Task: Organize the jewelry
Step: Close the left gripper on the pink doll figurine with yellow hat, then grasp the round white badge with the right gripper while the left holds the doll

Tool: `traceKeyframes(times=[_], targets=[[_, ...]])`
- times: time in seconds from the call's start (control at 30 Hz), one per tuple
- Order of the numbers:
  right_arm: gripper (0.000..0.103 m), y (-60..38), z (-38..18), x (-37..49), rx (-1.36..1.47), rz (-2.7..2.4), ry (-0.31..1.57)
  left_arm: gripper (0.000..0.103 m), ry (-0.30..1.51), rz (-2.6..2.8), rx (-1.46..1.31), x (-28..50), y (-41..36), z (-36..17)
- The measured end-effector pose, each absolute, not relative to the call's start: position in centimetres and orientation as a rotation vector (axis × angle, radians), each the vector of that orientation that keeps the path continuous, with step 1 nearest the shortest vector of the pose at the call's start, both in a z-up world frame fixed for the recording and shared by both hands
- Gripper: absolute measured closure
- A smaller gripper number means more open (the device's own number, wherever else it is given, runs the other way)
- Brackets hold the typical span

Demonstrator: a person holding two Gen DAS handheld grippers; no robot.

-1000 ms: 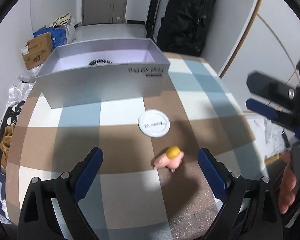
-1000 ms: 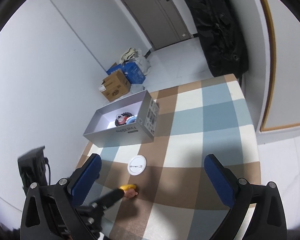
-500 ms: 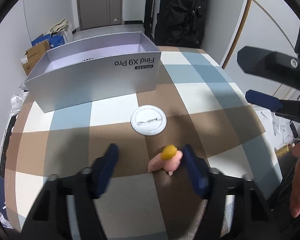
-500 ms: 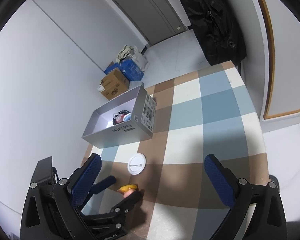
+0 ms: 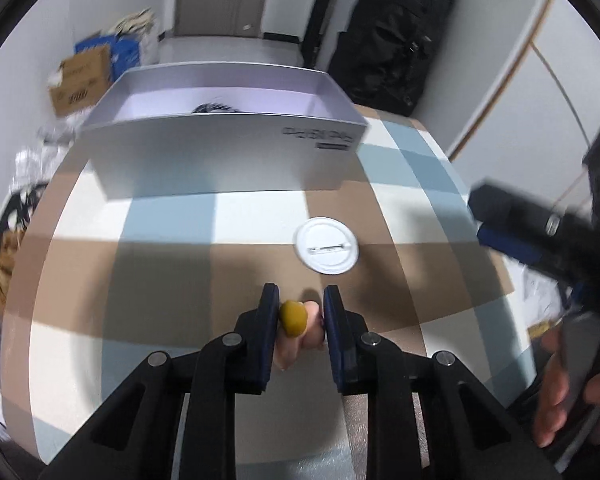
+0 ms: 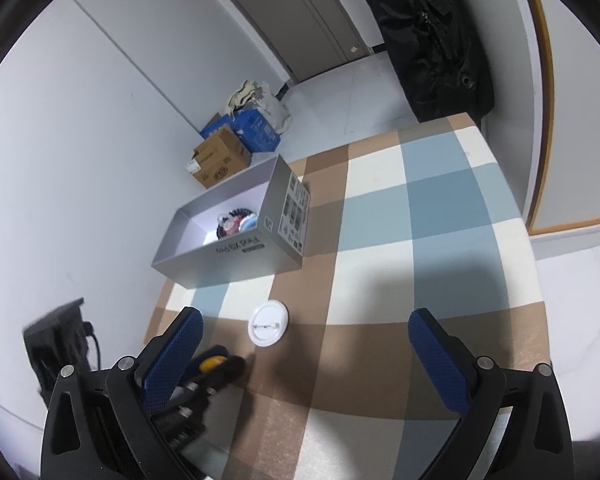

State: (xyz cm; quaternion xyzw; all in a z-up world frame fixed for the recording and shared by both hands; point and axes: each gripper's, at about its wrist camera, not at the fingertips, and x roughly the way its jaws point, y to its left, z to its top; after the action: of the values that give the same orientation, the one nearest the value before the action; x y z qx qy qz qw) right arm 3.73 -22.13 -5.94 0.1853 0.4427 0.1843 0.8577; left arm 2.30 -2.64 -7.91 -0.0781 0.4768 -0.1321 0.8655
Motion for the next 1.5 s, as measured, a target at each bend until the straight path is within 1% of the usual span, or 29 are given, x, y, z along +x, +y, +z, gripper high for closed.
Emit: traceKeyframes(times=[0.23, 0.4, 0.67, 0.73, 0.77, 0.93, 1.0, 1.1, 1.17, 1.23, 1.3, 1.37, 1.5], targets=[[0.0, -20.2, -7.2, 3.7, 0.285, 0.382, 0.966, 0.086, 0.957, -0.236, -0.299, 2.7, 0.3, -6.5], [0.0, -18.4, -8.1, 3.4, 0.206, 0.402, 0.992, 0.086, 0.963, -0.216, -0.417, 3.3, 2.3, -6.7], [0.002, -14.1, -8.2, 3.5, -0.003, 0.369, 0.952, 0.085, 0.93, -0.234, -0.429, 4.1, 2.8, -6.4], [0.006, -13.4, -8.6, 4.1, -0.007, 0.369, 0.973, 0.085, 0.936, -0.233, -0.458, 4.1, 3.2, -6.3], [0.011, -13.2, -8.9, 4.4, 0.009, 0.376, 0.991, 0.085, 0.949, -0.234, -0.479, 4.2, 3.6, -6.4], [0.013, -11.6, -9.2, 4.9, -0.057, 0.334, 0.983, 0.086, 0.942, -0.219, -0.526, 4.4, 5.2, -5.8], [0.021, -10.9, -9.3, 4.9, -0.096, 0.317, 0.975, 0.085, 0.94, -0.211, -0.545, 4.6, 5.7, -5.6], [0.026, -9.7, -9.6, 4.9, -0.184, 0.293, 0.969, 0.085, 0.947, -0.187, -0.573, 4.9, 6.5, -5.8], [0.035, -9.3, -9.5, 4.9, -0.184, 0.307, 0.971, 0.086, 0.974, -0.188, -0.569, 5.0, 6.4, -6.2], [0.042, -9.0, -9.4, 5.0, -0.184, 0.312, 0.977, 0.086, 0.976, -0.187, -0.55, 4.9, 6.1, -6.2], [0.055, -8.7, -9.3, 4.8, -0.193, 0.329, 0.977, 0.086, 0.966, -0.197, -0.551, 4.9, 6.2, -5.8], [0.061, -8.5, -9.3, 4.9, -0.199, 0.333, 0.98, 0.085, 0.96, -0.202, -0.562, 4.9, 6.6, -5.7], [0.061, -9.3, -9.3, 5.1, -0.154, 0.345, 0.99, 0.085, 0.956, -0.194, -0.567, 4.9, 7.0, -5.6]])
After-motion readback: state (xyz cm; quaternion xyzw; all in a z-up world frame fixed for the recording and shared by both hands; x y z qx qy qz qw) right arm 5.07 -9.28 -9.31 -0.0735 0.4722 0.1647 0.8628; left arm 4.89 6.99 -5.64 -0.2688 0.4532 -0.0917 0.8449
